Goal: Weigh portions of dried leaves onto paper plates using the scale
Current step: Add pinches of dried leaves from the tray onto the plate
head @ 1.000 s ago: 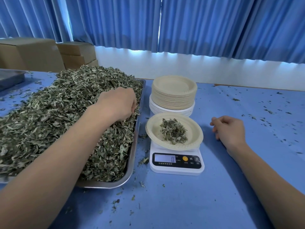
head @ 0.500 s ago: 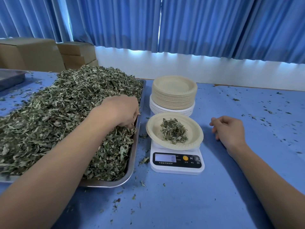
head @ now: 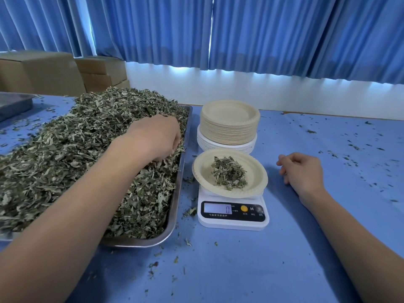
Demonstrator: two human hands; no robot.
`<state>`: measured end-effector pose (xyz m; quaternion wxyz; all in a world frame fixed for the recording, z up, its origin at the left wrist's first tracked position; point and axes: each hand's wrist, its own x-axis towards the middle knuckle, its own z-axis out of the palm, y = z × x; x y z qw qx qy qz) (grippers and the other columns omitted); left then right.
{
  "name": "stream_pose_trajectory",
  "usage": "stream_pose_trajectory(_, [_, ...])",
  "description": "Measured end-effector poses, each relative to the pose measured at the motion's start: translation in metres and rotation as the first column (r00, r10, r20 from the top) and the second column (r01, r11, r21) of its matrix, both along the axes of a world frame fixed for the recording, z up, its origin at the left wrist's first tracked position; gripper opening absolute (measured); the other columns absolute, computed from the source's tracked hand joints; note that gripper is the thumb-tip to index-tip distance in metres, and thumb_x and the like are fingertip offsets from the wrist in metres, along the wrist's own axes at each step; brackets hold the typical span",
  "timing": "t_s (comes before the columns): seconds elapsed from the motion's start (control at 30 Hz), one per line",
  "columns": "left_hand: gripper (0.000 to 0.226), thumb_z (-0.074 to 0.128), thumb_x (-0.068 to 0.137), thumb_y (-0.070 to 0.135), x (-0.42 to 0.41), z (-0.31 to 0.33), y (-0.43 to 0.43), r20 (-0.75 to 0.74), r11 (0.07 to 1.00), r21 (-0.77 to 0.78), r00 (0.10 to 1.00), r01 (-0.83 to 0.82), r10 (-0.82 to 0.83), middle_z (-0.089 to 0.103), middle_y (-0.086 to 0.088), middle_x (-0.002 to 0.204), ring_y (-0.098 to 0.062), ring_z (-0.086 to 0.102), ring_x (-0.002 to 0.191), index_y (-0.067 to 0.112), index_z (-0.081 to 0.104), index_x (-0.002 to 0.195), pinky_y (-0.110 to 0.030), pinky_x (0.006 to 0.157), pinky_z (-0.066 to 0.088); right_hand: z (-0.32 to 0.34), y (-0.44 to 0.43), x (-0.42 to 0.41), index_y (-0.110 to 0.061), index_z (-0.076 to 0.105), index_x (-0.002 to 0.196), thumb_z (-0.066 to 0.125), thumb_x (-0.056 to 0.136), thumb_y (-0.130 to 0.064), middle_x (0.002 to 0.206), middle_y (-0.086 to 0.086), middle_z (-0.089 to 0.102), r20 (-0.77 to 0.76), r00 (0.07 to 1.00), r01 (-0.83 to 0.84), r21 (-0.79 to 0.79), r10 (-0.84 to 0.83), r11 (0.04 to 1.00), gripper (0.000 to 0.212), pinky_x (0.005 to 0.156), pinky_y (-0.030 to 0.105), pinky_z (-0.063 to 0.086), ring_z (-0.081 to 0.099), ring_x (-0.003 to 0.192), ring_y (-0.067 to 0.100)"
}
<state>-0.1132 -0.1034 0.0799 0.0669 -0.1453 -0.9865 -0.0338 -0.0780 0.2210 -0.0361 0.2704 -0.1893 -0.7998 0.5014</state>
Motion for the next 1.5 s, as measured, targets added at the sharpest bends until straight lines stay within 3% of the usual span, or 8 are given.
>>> stream_pose_trajectory(0.13, [0.029, 0.07, 0.081, 0.0, -0.004, 0.0, -0.002, -0.091, 0.999, 0.052, 0.996, 0.018, -0.013, 0.066, -0.007, 0.108, -0.029, 0.066, 0.079, 0.028, 0.073, 0.086, -0.039, 0.072, 0.054, 0.0, 0.0, 0.0, -0.009, 0.07, 0.074, 0.063, 0.096, -0.026, 0.048, -0.005, 0.06, 0.002, 1.0, -0.001, -0.008, 0.001, 1.0, 0.029, 0.049, 0.027, 0.043, 0.046, 0.036, 0.011])
stream_pose_trajectory(0.37, [0.025, 0.065, 0.083, -0.002, 0.0, -0.001, -0.001, -0.072, 0.999, 0.047, 0.997, -0.021, 0.025, 0.063, -0.01, 0.102, -0.033, 0.066, 0.081, 0.022, 0.073, 0.084, -0.045, 0.079, 0.056, 0.001, 0.001, 0.0, -0.01, 0.069, 0.073, 0.063, 0.096, -0.027, 0.049, -0.005, 0.061, 0.0, 1.0, 0.002, -0.009, -0.002, 1.0, 0.029, 0.049, 0.028, 0.043, 0.047, 0.036, 0.011])
stream_pose_trajectory(0.6, [0.015, 0.075, 0.082, 0.013, 0.001, -0.002, 0.048, -0.183, 0.865, 0.354, 0.933, 0.356, -0.309, 0.067, 0.006, 0.089, -0.011, 0.058, 0.082, 0.026, 0.078, 0.088, -0.02, 0.077, 0.039, 0.001, 0.001, -0.001, -0.009, 0.07, 0.073, 0.063, 0.096, -0.026, 0.05, -0.004, 0.061, 0.003, 1.0, -0.002, -0.003, 0.002, 1.0, 0.03, 0.05, 0.029, 0.044, 0.047, 0.037, 0.013])
stream_pose_trajectory(0.77, [0.02, 0.069, 0.086, 0.005, -0.006, -0.028, 0.079, 0.023, 0.847, 0.254, 0.872, 0.467, -0.488, 0.071, -0.001, 0.108, -0.016, 0.062, 0.104, 0.016, 0.077, 0.101, -0.031, 0.094, 0.049, 0.0, 0.002, -0.002, -0.01, 0.069, 0.072, 0.063, 0.096, -0.027, 0.05, -0.003, 0.062, 0.005, 1.0, -0.009, 0.01, 0.009, 1.0, 0.03, 0.049, 0.028, 0.044, 0.047, 0.037, 0.012])
stream_pose_trajectory(1.0, [0.033, 0.08, 0.081, 0.017, -0.014, -0.002, 0.036, 0.088, 0.788, 0.469, 0.867, 0.398, -0.49, 0.07, 0.015, 0.108, -0.005, 0.067, 0.094, 0.024, 0.072, 0.112, -0.023, 0.086, 0.054, 0.0, 0.003, -0.002, -0.012, 0.069, 0.071, 0.063, 0.094, -0.028, 0.052, -0.003, 0.063, 0.02, 1.0, -0.018, 0.03, 0.018, 0.999, 0.029, 0.051, 0.029, 0.045, 0.048, 0.037, 0.012])
stream_pose_trajectory(1.2, [0.032, 0.073, 0.087, 0.027, -0.02, -0.008, -0.004, 0.12, 0.982, 0.128, 0.981, 0.139, -0.154, 0.067, 0.001, 0.113, -0.019, 0.062, 0.096, 0.021, 0.067, 0.118, -0.031, 0.087, 0.049, 0.001, 0.001, -0.001, -0.012, 0.071, 0.072, 0.063, 0.096, -0.03, 0.054, -0.002, 0.066, 0.067, 0.996, -0.064, 0.088, 0.058, 0.994, 0.03, 0.05, 0.022, 0.044, 0.05, 0.038, 0.01])
stream_pose_trajectory(1.33, [0.029, 0.079, 0.081, 0.026, -0.019, -0.023, -0.003, 0.276, 0.992, -0.077, 0.958, 0.103, -0.079, 0.069, 0.0, 0.108, -0.022, 0.063, 0.096, 0.019, 0.068, 0.108, -0.032, 0.085, 0.052, 0.003, 0.0, 0.0, -0.013, 0.072, 0.072, 0.063, 0.096, -0.03, 0.056, -0.002, 0.068, 0.087, 0.994, -0.082, 0.113, 0.072, 0.99, 0.03, 0.052, 0.023, 0.043, 0.051, 0.039, 0.009])
stream_pose_trajectory(1.5, [0.011, 0.073, 0.081, 0.007, -0.026, -0.033, 0.005, 0.244, 0.99, -0.099, 0.967, 0.099, -0.072, 0.071, -0.009, 0.097, -0.023, 0.055, 0.076, 0.01, 0.068, 0.09, -0.035, 0.075, 0.053, 0.011, 0.005, 0.007, -0.006, 0.07, 0.073, 0.064, 0.096, -0.025, 0.055, 0.005, 0.067, 0.255, 0.948, -0.218, 0.092, 0.188, 0.972, 0.03, 0.041, 0.021, 0.037, 0.048, 0.038, 0.014])
